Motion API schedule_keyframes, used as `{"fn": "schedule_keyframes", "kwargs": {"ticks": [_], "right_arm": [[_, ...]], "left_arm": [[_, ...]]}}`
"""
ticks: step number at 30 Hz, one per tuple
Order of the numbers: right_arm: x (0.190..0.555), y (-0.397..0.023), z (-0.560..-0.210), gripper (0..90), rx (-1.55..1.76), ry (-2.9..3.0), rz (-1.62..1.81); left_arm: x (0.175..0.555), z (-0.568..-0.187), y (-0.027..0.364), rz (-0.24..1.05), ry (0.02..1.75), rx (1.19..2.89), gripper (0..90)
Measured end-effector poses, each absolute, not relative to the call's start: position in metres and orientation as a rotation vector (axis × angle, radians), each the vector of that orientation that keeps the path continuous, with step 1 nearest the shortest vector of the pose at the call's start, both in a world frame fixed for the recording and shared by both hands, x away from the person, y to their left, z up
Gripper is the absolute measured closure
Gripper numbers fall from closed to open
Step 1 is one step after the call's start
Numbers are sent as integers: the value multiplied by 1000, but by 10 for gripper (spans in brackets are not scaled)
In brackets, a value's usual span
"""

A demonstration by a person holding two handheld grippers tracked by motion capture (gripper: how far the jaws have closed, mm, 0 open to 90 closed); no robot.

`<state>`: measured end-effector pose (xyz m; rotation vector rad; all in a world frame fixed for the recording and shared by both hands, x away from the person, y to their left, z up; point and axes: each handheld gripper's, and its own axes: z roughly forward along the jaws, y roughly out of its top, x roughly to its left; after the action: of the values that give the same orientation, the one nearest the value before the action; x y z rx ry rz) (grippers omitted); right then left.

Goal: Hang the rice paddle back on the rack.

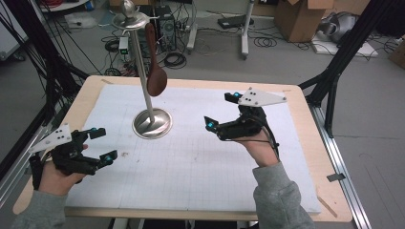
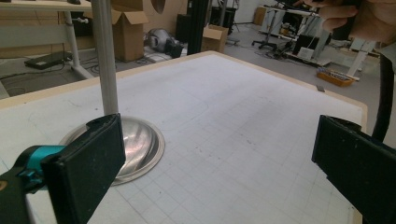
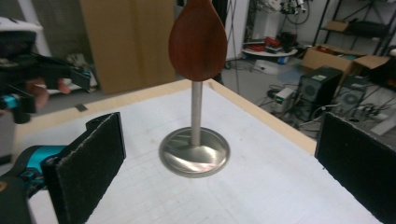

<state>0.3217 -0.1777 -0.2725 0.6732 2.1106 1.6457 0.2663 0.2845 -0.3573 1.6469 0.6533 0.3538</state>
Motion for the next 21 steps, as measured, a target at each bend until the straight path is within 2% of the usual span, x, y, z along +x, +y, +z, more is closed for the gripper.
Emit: {"fn": "schedule_keyframes", "kwargs": {"ticks": [12,21], "right_arm": [[316,-200,-292,6,731,2064,1652],[316,-211,-322,6,783,2081,1619]], "left_arm": [[265,-358,290,368,662,1637,32],[268,-365,294,375,690,1637,31]]}}
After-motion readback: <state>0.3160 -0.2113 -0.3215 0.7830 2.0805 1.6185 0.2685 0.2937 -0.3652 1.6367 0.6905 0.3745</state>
